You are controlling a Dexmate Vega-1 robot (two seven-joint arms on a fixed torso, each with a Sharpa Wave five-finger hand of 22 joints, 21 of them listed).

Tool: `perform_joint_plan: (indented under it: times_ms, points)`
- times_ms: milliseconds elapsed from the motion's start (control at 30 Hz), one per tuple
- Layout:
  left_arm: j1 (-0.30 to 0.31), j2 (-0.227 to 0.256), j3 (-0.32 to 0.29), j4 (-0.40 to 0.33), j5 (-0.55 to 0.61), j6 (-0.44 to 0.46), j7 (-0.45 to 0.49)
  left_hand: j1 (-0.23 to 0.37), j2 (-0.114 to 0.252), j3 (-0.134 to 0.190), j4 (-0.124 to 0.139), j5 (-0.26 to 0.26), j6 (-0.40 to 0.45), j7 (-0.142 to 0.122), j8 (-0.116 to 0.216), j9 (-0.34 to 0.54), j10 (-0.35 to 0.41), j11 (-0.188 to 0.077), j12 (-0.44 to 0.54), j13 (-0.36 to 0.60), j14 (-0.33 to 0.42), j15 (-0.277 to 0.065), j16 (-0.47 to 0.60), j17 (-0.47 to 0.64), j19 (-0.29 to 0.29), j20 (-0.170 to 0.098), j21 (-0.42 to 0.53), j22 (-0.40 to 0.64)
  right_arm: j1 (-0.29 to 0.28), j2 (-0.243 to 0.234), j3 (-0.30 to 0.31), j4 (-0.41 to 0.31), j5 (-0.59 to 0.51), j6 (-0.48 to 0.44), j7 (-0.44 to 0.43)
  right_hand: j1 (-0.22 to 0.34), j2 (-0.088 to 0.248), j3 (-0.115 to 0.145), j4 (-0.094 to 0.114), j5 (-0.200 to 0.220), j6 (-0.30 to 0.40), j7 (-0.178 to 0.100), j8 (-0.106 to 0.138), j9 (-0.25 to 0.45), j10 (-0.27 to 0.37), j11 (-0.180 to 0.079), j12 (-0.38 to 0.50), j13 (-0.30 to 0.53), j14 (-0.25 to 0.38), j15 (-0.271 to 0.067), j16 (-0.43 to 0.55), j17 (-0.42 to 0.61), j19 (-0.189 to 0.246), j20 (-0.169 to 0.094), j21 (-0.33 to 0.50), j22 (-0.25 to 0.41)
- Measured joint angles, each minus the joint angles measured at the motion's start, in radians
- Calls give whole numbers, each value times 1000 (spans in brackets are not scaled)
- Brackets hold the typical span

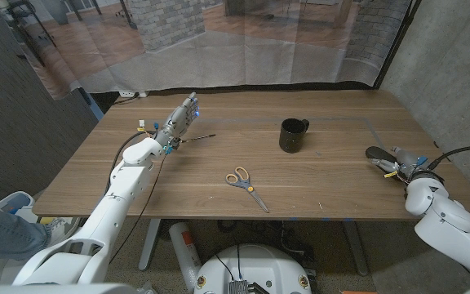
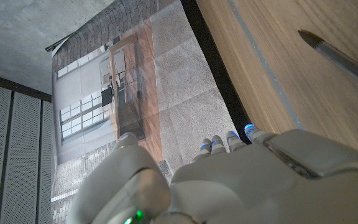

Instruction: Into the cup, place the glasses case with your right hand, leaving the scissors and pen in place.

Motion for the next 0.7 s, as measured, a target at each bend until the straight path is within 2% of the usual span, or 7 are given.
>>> perform_joint_plan:
  times_ms: [300, 700]
  points:
    - [0, 0, -2, 1, 2, 2, 1, 4, 4, 0, 0, 0, 0, 0, 0, 0, 0, 0, 0, 0, 0, 0, 0, 0, 0, 0, 0, 0, 13, -14, -16, 17, 25, -10, -7, 10, -10, 0, 0, 10, 4, -4, 0, 0, 9, -2, 8, 0, 16, -5, 0, 0, 20, 20, 0, 0]
    - [3, -1, -2, 2, 7, 6, 4, 4, 4, -4, 4, 0, 4, 4, 0, 0, 0, 0, 0, 0, 0, 0, 0, 0, 0, 0, 0, 0, 28, -30, -34, 37, 55, -19, -27, 21, -10, -4, 4, 17, 7, -7, 0, 0, 16, -5, 8, 0, 24, -13, 5, 0, 25, 14, 0, 0]
